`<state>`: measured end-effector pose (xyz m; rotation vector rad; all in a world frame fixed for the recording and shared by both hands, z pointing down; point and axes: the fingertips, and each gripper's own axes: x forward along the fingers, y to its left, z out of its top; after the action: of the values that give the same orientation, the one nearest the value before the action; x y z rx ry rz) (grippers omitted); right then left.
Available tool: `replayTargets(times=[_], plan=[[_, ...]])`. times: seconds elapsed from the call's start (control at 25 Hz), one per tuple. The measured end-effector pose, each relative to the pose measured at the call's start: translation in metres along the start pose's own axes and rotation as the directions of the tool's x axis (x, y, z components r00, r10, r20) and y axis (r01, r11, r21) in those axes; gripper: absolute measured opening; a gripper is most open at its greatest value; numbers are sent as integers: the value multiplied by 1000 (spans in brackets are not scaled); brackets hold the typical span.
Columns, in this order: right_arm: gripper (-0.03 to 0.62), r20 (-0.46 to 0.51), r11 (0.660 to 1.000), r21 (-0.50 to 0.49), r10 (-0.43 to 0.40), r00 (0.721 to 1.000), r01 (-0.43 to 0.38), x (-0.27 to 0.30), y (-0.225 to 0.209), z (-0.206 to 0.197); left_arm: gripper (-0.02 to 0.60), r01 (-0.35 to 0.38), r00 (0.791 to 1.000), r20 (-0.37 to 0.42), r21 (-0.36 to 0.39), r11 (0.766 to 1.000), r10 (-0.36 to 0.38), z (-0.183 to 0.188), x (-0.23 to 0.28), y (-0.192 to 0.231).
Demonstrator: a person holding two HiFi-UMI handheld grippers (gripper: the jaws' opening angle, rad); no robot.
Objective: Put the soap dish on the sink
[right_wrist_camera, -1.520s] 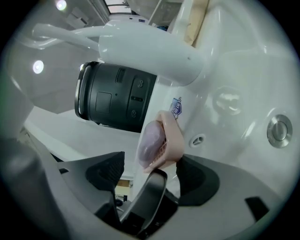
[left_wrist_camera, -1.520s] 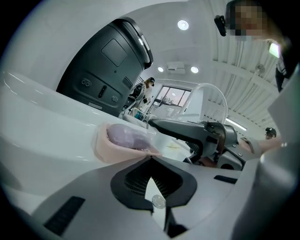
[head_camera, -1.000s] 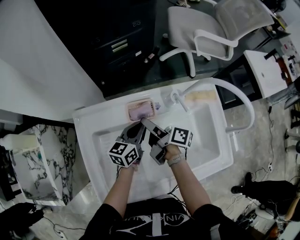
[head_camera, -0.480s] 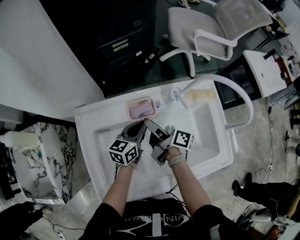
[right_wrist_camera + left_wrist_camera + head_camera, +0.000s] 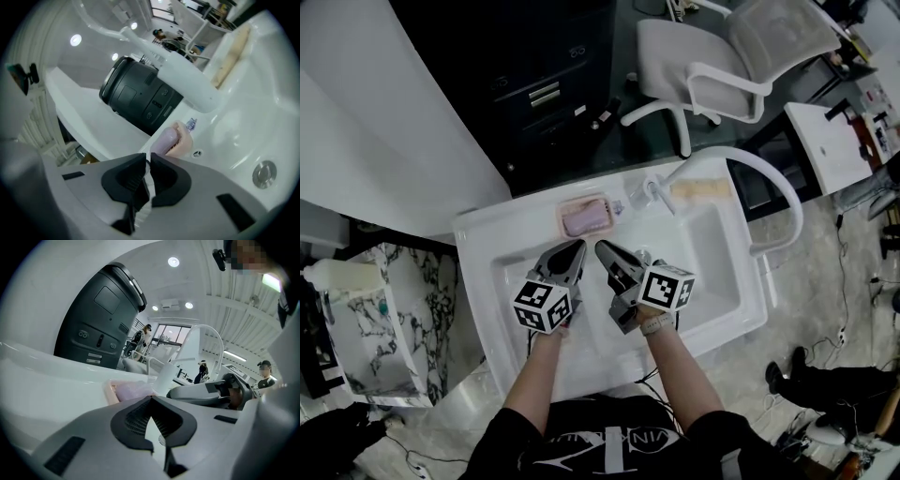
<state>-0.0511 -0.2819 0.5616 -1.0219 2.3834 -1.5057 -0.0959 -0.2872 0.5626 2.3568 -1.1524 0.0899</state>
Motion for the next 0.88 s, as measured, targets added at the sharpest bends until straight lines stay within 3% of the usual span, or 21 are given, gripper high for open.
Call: replayTargets(times=[0.08, 0.2, 0.44, 0.6, 0.88], plan=[[43, -22, 988, -149, -35, 999, 31, -1, 6, -1, 14, -8, 1000, 5, 23, 1000, 8, 5, -5, 1], [38, -34, 936, -346, -87, 996, 70, -4, 13, 1, 14, -20, 1000, 15, 54, 998, 20, 13, -13, 3], [37, 10, 832, -543, -131, 991, 115, -18, 29, 14, 14, -48, 998, 51, 88, 995, 44, 34, -34, 8], [36, 54, 761, -629, -159, 986, 157, -32, 38, 26, 14, -73, 995, 79, 124, 990, 64, 51, -53, 9], [35, 111, 723, -665, -153, 982, 188, -53, 55, 41, 14, -141, 983, 135, 142, 980, 121, 77, -89, 18]])
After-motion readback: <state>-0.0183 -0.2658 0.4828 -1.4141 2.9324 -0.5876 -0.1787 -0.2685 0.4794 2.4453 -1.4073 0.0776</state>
